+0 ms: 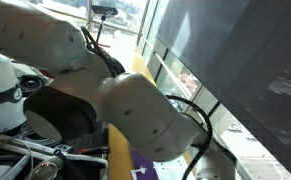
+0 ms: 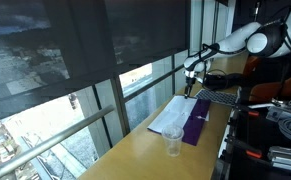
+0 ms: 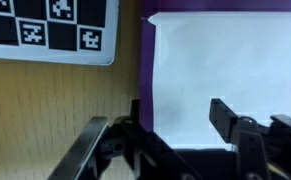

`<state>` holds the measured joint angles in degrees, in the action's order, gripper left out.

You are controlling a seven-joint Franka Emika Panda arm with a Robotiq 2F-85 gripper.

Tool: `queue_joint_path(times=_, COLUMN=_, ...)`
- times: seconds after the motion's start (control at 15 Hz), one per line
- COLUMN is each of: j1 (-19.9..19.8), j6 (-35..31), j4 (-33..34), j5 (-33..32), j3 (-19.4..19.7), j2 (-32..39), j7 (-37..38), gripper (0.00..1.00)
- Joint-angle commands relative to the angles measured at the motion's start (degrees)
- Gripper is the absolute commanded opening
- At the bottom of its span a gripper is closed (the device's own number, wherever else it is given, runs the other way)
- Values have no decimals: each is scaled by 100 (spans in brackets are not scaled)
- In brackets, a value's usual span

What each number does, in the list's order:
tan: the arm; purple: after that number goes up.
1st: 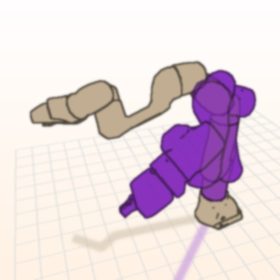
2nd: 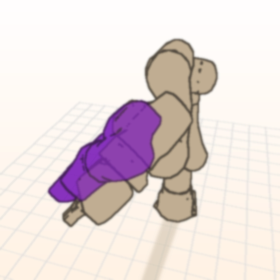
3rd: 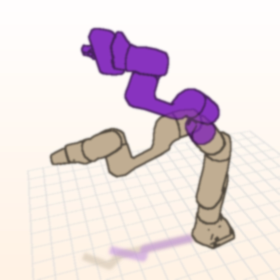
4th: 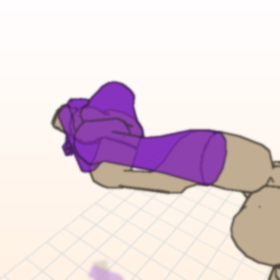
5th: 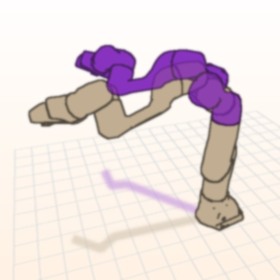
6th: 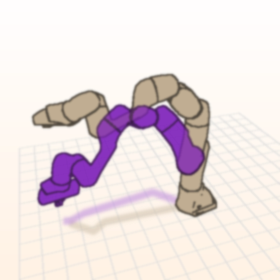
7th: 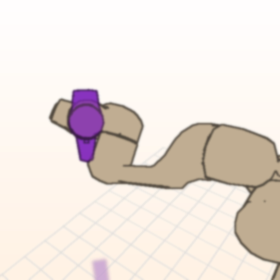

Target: Close the purple file

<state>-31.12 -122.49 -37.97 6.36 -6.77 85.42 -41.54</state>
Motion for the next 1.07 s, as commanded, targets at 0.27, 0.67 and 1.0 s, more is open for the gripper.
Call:
queue_joint_path(times=0.27, j1=-46, j6=182, j4=89, j5=213, j3=-43, j2=0, j7=-195, gripper=12)
queue_joint_path(times=0.67, j1=-38, j6=309, j4=227, j5=310, j3=-117, j2=-24, j7=-290, gripper=0)
queue_joint_path(times=1.0, j1=-50, j6=321, j4=189, j5=328, j3=-62, j2=-38, j7=-489, gripper=27)
